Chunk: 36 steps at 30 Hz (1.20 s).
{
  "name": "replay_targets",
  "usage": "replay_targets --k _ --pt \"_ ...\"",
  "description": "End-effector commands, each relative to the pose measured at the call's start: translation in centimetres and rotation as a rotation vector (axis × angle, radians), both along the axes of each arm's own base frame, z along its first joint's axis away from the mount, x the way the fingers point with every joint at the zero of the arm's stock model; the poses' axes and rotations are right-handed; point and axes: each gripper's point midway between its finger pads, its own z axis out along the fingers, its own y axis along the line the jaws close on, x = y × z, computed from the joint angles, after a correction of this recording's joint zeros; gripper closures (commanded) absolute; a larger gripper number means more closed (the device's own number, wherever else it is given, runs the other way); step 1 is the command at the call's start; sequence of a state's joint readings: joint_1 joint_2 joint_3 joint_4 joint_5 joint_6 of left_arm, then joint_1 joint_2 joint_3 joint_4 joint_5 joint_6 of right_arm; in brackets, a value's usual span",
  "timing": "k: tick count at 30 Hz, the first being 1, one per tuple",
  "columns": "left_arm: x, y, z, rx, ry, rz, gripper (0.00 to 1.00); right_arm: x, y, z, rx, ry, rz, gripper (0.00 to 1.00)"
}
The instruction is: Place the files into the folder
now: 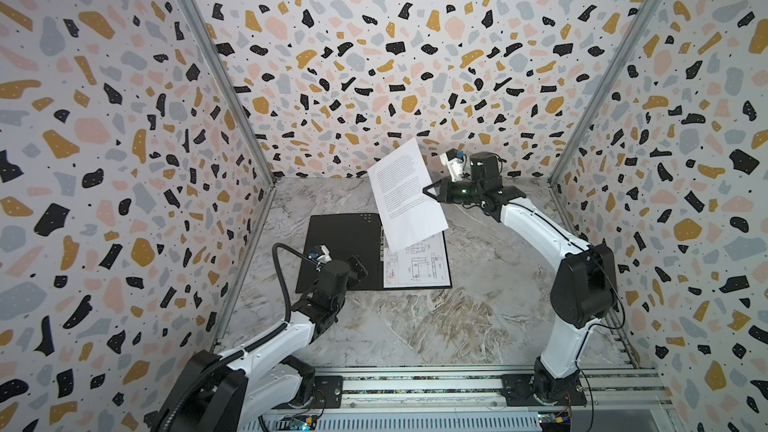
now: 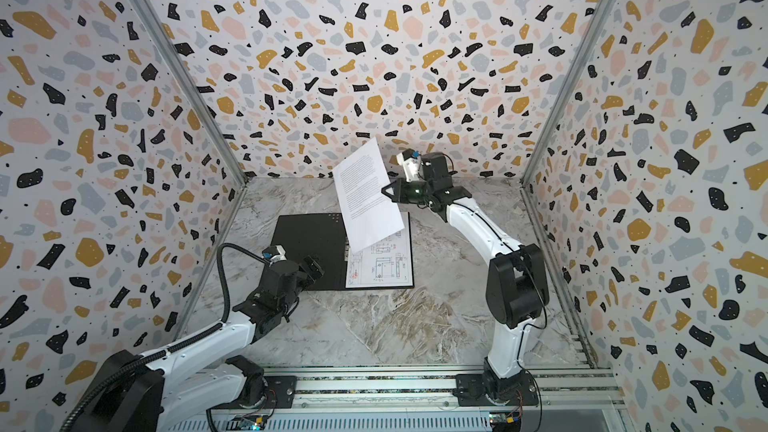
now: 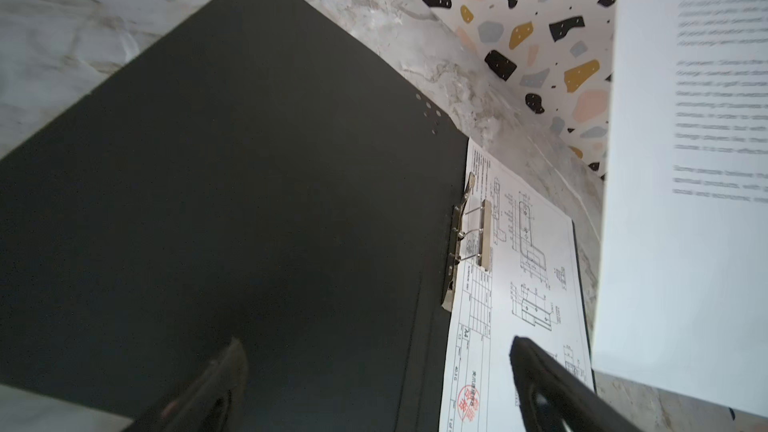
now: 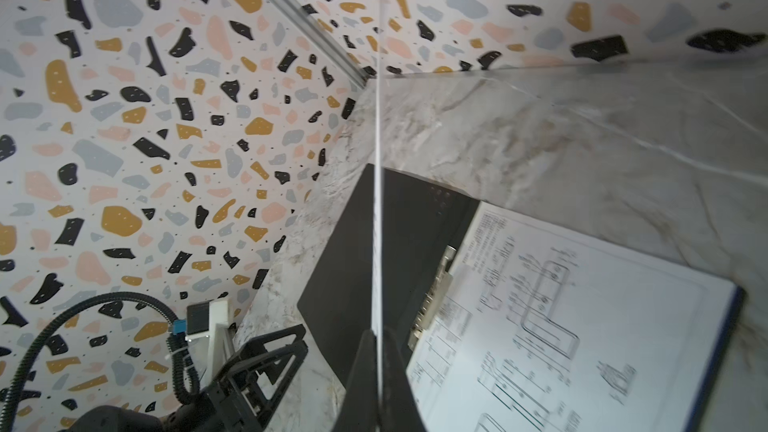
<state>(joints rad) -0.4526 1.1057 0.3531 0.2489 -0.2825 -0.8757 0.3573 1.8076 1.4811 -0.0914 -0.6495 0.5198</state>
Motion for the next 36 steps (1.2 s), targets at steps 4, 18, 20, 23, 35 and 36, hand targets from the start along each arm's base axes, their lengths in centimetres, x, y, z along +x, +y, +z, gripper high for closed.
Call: replay_targets --k 4,18,20,23,35,36 --pt "2.1 -3.0 0.1 0.016 0.000 -0.177 0.00 -0.4 -6.2 -11.0 -0.031 0.126 -0.148 1.00" --pt "7.9 -7.0 -1.2 0.013 0.037 -0.348 0.00 -2.4 -6.7 -15.8 -0.052 0.200 -0.155 1.00" --pt "8.3 -7.4 -1.4 0.006 0.032 -0.364 0.00 -2.4 -6.7 -15.6 -0.043 0.207 -0.167 1.00" --pt "9.0 -8.0 -1.2 -0.007 0.013 -0.384 0.00 -2.5 -6.5 -15.7 -0.026 0.234 -0.187 1.00" --pt "10.6 -11.3 -2.6 -0.101 0.025 -0.499 0.00 -3.4 -6.0 -16.3 -0.041 0.247 -0.179 1.00" --pt "10.7 -11.5 -2.7 -0.109 0.023 -0.505 0.00 -3.4 -6.0 -16.3 -0.043 0.246 -0.181 1.00"
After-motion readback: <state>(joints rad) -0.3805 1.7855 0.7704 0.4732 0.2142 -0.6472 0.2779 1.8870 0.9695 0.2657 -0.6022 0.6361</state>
